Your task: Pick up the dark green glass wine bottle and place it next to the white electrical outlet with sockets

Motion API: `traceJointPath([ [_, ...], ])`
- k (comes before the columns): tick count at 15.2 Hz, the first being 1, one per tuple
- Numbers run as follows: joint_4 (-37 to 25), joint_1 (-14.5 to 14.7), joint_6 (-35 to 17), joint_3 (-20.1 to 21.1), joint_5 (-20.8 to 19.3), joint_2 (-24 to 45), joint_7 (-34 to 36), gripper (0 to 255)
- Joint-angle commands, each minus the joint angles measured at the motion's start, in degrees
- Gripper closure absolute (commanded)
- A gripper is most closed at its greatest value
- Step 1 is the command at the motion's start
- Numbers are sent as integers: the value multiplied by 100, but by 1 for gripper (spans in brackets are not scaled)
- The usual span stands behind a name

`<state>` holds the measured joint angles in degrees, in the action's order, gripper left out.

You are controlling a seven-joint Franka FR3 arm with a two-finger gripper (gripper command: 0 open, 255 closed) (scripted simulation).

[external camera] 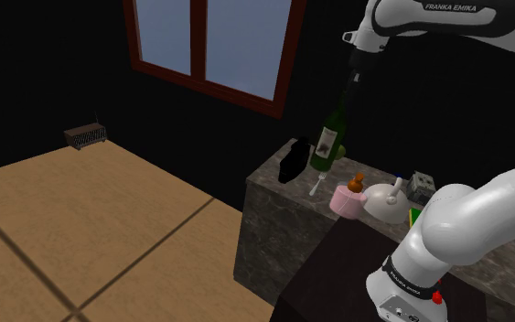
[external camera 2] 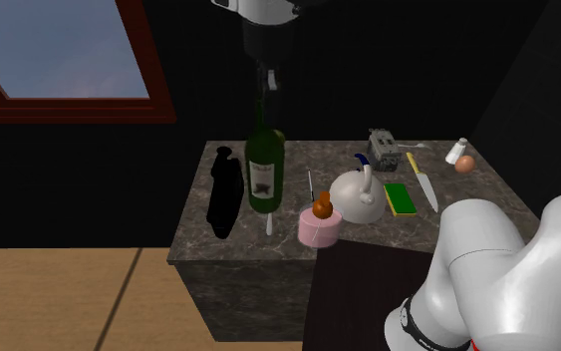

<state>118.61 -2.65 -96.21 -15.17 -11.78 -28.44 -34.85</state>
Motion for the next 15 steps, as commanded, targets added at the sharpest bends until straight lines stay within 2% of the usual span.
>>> traceJointPath([
  [1, -214, 13, 168, 22, 21, 46, -9, 255],
  [15, -1674, 64, 1216, 58, 125, 457, -163, 255],
])
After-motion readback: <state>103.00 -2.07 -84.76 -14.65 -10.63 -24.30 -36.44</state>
